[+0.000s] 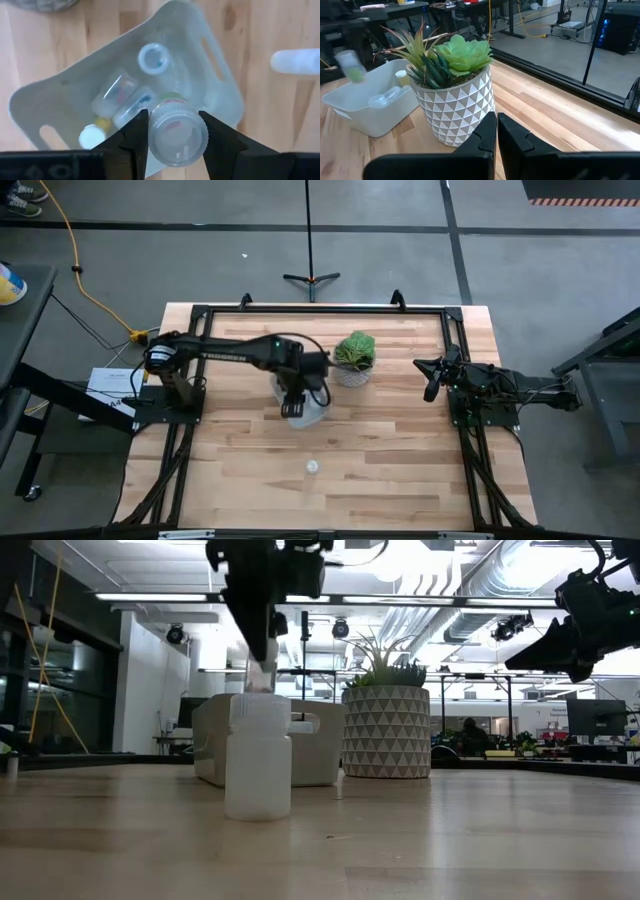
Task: Pick and place pill bottles into a basket
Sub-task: Put the transparent pill bottle into the white bin
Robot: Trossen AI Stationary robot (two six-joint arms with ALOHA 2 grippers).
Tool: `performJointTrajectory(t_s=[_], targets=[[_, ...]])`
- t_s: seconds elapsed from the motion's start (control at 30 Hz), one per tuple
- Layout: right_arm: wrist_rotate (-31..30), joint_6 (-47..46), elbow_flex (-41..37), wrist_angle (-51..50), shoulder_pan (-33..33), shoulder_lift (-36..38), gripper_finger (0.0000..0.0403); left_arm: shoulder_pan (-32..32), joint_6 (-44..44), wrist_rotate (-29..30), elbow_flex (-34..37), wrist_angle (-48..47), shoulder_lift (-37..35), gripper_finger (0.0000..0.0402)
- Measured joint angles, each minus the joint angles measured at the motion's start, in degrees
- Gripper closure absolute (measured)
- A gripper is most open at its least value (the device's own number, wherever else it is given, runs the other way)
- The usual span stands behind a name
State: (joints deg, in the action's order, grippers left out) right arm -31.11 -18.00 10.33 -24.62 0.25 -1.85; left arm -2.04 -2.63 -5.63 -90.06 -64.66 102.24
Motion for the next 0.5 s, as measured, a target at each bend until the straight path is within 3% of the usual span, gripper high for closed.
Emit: performJointTrajectory(t_s=[0.2,0.5], targets=[[0.0,0.0,0.0,0.0,0.0,0.0,0.0396,-0.5,-3.4,0.0,3.6,0.9,0.0,0.0214],[-0.5,0.0,0.0,0.0,0.0,0.0,0.0396,0.6,-3.6,0.1,9.6,10.7,0.0,0.0219]])
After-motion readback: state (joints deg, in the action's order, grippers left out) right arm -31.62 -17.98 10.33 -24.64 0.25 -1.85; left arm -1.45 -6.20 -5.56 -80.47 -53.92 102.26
